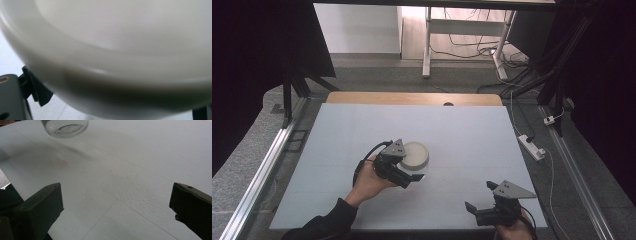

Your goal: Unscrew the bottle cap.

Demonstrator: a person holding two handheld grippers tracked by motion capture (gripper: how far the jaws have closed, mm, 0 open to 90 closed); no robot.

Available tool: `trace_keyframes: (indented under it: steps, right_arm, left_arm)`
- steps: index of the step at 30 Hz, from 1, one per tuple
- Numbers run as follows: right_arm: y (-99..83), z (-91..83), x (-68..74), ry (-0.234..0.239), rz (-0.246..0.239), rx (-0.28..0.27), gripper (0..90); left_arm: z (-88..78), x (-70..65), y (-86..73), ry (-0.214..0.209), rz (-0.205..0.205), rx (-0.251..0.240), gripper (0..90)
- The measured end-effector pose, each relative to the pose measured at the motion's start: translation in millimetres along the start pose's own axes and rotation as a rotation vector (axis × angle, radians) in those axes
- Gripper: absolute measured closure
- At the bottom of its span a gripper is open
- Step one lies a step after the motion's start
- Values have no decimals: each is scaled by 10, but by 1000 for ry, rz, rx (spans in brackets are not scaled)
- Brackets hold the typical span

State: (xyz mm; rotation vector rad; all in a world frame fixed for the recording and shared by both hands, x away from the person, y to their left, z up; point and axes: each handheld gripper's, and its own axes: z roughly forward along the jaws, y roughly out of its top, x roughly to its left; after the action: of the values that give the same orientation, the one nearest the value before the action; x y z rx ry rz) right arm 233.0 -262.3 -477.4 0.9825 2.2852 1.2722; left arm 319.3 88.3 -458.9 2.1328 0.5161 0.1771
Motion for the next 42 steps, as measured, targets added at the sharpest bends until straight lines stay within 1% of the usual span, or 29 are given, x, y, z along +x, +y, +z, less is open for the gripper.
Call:
trace_keyframes:
  steps: [2, 8, 14, 18, 23, 29, 31, 34, 39, 42]
  right_arm:
    - [26, 24, 29, 14, -11, -1, 0]
    - [107, 76, 79, 65, -15, -19, 0]
    - [235, 138, 153, 118, -45, -45, 0]
    - [343, 179, 198, 167, -32, -59, 0]
    - [486, 253, 235, 208, -42, -73, 0]
    - [614, 358, 238, 202, -60, -74, 0]
    - [649, 394, 245, 207, -62, -76, 0]
    - [704, 443, 267, 206, -69, -81, 0]
    - [808, 518, 310, 201, -81, -92, 0]
    - [885, 565, 325, 211, -68, -109, 0]
  left_arm:
    - [-2, 1, 0, 1, 0, -1, 73]
    - [-4, 8, -6, -1, -3, -5, 73]
    - [-3, 4, -6, -2, -2, -6, 73]
    - [-4, -3, -10, -2, 0, -6, 74]
    - [-8, -13, -13, 2, 3, -5, 73]
    - [-17, -18, -10, 3, 7, -3, 73]
    - [-16, -21, -9, 2, 10, -2, 73]
    - [-15, -23, -7, 1, 17, 3, 73]
    - [-13, -31, -4, -1, 15, 0, 73]
    - [-14, -34, -5, 0, 15, -1, 73]
